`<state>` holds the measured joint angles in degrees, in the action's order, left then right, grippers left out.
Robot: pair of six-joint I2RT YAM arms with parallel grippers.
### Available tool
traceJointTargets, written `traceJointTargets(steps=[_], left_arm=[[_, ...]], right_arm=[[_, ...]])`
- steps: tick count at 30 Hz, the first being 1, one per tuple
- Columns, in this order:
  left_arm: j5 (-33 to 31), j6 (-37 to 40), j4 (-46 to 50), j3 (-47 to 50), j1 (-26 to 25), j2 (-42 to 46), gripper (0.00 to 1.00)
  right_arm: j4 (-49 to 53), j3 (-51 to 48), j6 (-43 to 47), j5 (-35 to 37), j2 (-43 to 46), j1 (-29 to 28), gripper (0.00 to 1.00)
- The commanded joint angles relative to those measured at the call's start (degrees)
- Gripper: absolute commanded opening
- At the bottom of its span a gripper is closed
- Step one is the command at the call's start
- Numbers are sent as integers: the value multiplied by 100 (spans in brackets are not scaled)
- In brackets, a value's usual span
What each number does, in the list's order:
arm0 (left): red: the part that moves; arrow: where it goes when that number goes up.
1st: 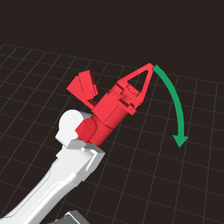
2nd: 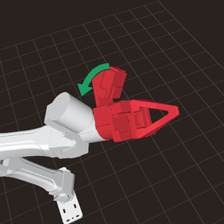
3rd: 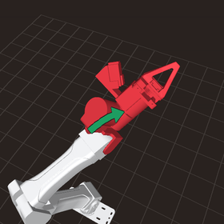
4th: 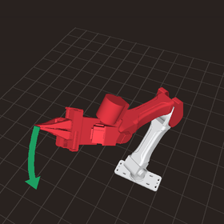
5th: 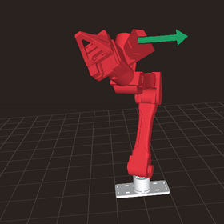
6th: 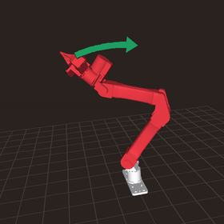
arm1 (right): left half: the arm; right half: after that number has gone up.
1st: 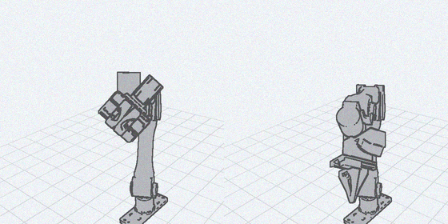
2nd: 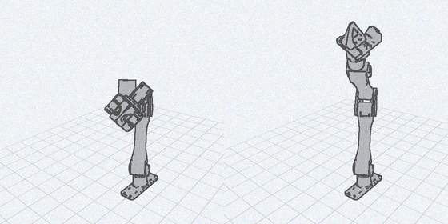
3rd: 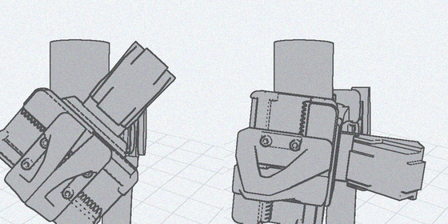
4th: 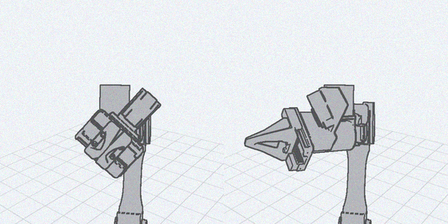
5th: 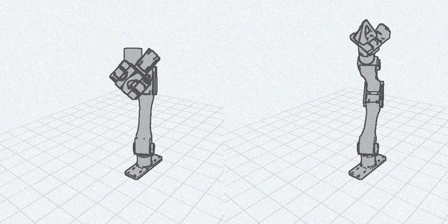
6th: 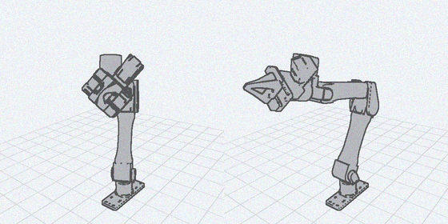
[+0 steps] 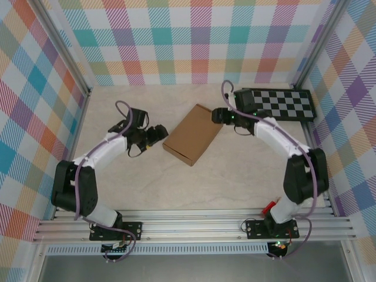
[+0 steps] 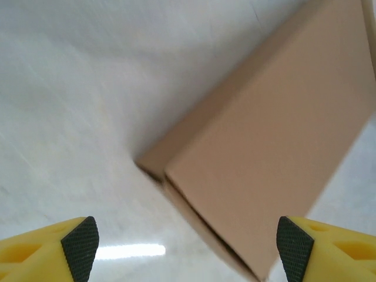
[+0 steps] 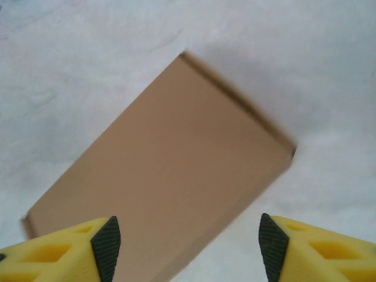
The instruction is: Fold the paper box
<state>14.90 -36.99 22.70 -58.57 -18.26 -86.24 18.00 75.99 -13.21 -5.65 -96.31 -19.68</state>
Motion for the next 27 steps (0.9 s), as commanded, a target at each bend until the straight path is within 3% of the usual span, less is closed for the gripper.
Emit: traceJointTargets(steps=[1, 7, 13, 17, 27], left_arm=[[-117, -858, -846, 545, -434, 90, 84], [-95, -908, -1366, 577, -538, -345, 86], [53, -888, -1799, 237, -529, -991, 86], [66, -608, -1678, -444, -427, -1645, 86], [342, 471, -834, -2594, 313, -3198, 86]], right_arm=[[246, 737, 871, -441, -1046, 246, 70], [492, 2122, 733, -840, -2389, 517, 71], [827, 2712, 576, -1166, -3087, 527, 71], [606, 2200, 373, -1316, -2916, 492, 70], [-417, -60, -612, -1394, -1424, 299, 70]])
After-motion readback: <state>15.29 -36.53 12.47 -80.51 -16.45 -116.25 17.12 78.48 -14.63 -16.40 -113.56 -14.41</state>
